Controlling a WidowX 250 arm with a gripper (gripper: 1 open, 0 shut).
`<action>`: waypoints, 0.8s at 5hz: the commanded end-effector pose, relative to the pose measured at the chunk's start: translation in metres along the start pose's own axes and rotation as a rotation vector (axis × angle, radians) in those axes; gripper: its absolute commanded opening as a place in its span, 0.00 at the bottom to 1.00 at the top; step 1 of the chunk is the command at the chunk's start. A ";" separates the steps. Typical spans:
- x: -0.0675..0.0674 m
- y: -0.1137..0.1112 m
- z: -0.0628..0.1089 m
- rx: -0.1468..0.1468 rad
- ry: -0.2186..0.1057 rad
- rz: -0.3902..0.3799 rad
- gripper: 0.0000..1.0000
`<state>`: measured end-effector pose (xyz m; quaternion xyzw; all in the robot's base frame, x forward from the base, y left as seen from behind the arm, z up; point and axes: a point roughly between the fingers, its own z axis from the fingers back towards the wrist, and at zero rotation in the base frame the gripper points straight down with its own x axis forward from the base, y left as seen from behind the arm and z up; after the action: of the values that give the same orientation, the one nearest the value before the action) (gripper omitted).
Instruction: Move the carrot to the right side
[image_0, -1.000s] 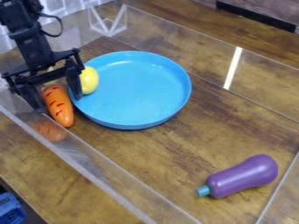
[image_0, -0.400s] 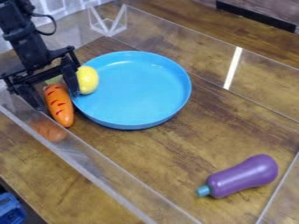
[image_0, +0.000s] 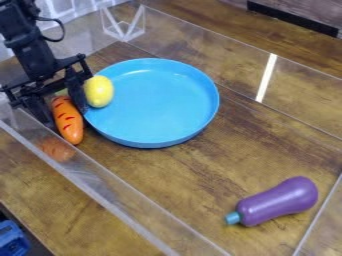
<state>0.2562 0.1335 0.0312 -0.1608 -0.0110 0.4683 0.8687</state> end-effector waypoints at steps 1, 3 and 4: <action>0.007 -0.007 0.014 -0.009 -0.045 -0.036 0.00; 0.006 -0.012 0.019 -0.004 -0.042 -0.071 0.00; 0.006 -0.014 0.020 -0.003 -0.042 -0.084 0.00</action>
<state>0.2561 0.1338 0.0356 -0.1588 -0.0016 0.4509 0.8783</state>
